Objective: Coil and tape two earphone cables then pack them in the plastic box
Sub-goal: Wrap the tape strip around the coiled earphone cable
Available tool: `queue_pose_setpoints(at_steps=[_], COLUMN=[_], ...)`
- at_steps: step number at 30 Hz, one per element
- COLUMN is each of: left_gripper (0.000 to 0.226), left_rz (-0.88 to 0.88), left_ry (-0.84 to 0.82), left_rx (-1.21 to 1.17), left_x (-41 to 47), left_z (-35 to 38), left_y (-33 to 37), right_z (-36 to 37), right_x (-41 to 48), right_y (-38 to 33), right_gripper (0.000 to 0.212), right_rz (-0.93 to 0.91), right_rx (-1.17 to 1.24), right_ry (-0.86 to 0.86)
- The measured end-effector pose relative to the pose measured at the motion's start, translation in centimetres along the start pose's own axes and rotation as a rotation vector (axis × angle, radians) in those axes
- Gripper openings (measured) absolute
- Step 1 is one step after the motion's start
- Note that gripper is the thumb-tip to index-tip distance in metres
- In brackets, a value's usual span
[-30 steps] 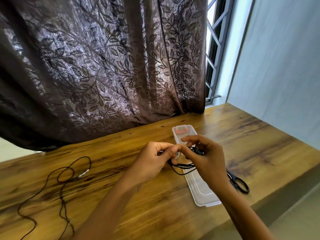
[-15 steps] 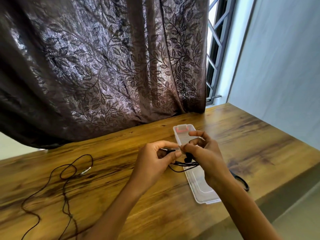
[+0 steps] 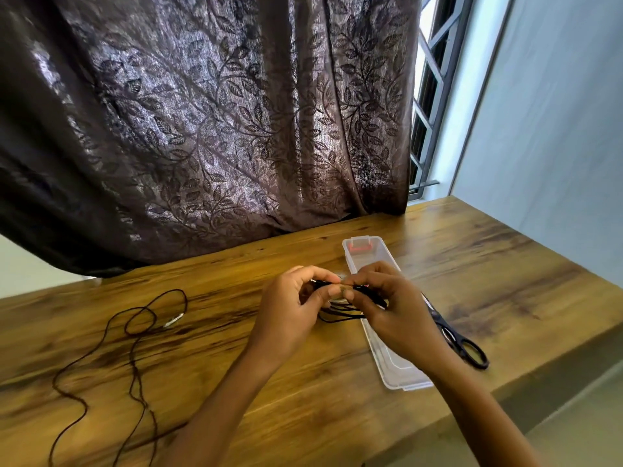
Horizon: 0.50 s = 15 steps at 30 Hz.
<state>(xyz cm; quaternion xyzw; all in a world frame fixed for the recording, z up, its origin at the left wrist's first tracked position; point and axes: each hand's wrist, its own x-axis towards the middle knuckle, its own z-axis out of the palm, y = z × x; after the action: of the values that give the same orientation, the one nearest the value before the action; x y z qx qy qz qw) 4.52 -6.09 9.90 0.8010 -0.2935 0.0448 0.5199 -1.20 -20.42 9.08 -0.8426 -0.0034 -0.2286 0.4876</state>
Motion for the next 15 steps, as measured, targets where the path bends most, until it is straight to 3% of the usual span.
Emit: queue_pose_setpoints(at_steps=[3, 8, 10, 15], left_gripper=[0.015, 0.007, 0.010, 0.013], left_rz=[-0.040, -0.288, -0.444, -0.847], left_ry=[-0.016, -0.084, -0.095, -0.081], left_rx=[-0.061, -0.277, -0.382, -0.740], left_x=[-0.3, -0.7, -1.0, -2.2], left_z=[0.2, 0.9, 1.6, 3.7], left_y=[-0.4, -2.6, -4.0, -7.7], right_z=[0.6, 1.5, 2.3, 4.8], right_x=[0.0, -0.3, -0.7, -1.7], right_y=[0.8, 2.8, 3.9, 7.4], right_gripper=[0.013, 0.012, 0.012, 0.007], right_rz=[0.014, 0.199, 0.312, 0.570], right_rx=[0.011, 0.227, 0.331, 0.335], right_ry=[-0.044, -0.122, -0.155, -0.053])
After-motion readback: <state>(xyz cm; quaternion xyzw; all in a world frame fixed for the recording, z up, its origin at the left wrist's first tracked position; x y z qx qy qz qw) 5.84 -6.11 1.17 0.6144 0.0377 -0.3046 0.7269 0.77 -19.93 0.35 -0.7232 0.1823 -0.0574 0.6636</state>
